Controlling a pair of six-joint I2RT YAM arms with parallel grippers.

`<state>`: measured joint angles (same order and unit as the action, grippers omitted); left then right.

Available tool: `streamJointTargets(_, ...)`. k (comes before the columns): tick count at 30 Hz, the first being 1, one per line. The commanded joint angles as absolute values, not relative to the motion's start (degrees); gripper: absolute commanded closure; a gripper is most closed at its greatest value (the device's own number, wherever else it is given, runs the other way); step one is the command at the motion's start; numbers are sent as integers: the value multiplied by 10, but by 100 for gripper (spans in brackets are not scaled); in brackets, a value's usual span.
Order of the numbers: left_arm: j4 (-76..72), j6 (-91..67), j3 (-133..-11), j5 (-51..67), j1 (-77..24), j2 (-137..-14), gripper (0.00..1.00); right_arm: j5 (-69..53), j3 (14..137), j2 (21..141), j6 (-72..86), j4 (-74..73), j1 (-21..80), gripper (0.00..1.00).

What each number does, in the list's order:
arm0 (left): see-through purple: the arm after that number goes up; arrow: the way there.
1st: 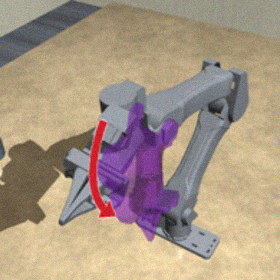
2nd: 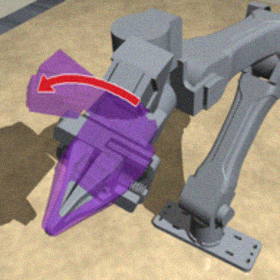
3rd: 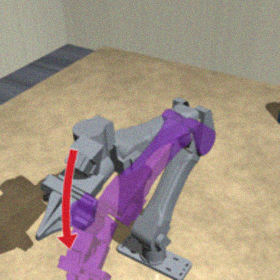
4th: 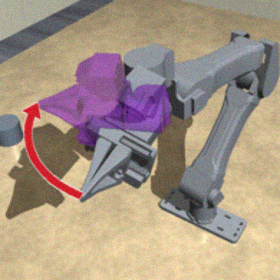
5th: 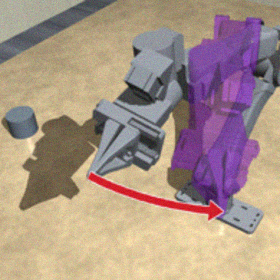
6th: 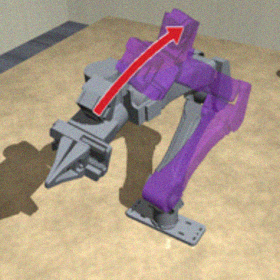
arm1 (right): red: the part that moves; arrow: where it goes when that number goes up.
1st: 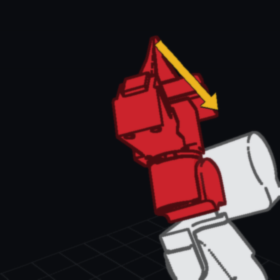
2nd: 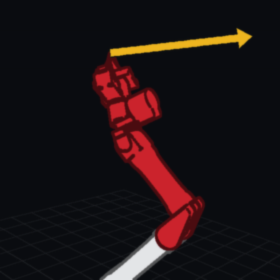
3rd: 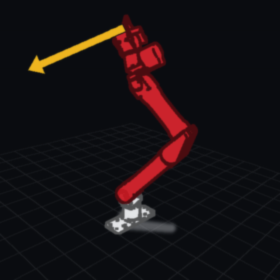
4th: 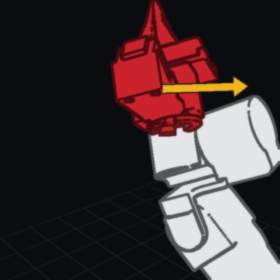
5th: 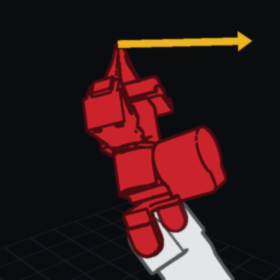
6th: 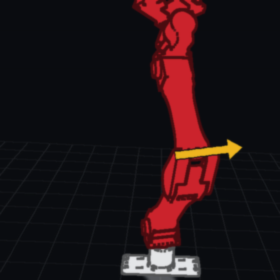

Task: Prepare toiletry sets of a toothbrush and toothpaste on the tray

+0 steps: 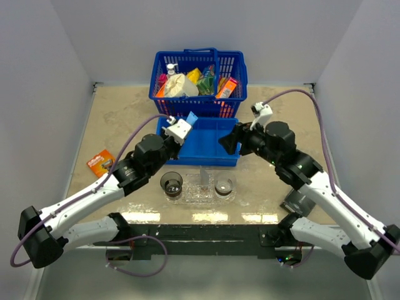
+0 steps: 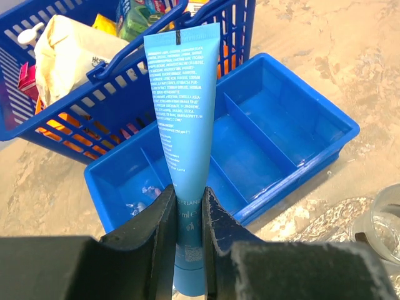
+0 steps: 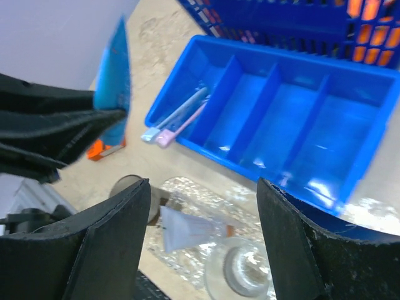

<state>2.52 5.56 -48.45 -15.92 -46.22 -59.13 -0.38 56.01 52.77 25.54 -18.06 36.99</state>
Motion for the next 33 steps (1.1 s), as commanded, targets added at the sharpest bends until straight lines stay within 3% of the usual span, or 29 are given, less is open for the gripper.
streamJointTargets(1, -31, 93, -477, -185, -488, -593, 98, -26, 629, 588, 301, -132, 408, 28)
streamJointTargets(11, -24, 98, -477, -207, -516, -584, 99, 37, 733, 719, 339, -110, 480, 30)
streamJointTargets(23, -27, 100, -471, -207, -526, -570, 99, 83, 765, 777, 344, -94, 482, 44)
streamJointTargets(26, -28, 100, -470, -206, -526, -571, 99, 87, 759, 776, 345, -83, 482, 52)
streamJointTargets(30, -29, 100, -468, -203, -527, -570, 98, 84, 748, 769, 348, -68, 482, 72)
streamJointTargets(33, -29, 102, -468, -194, -527, -570, 91, 84, 739, 762, 350, -59, 482, 84)
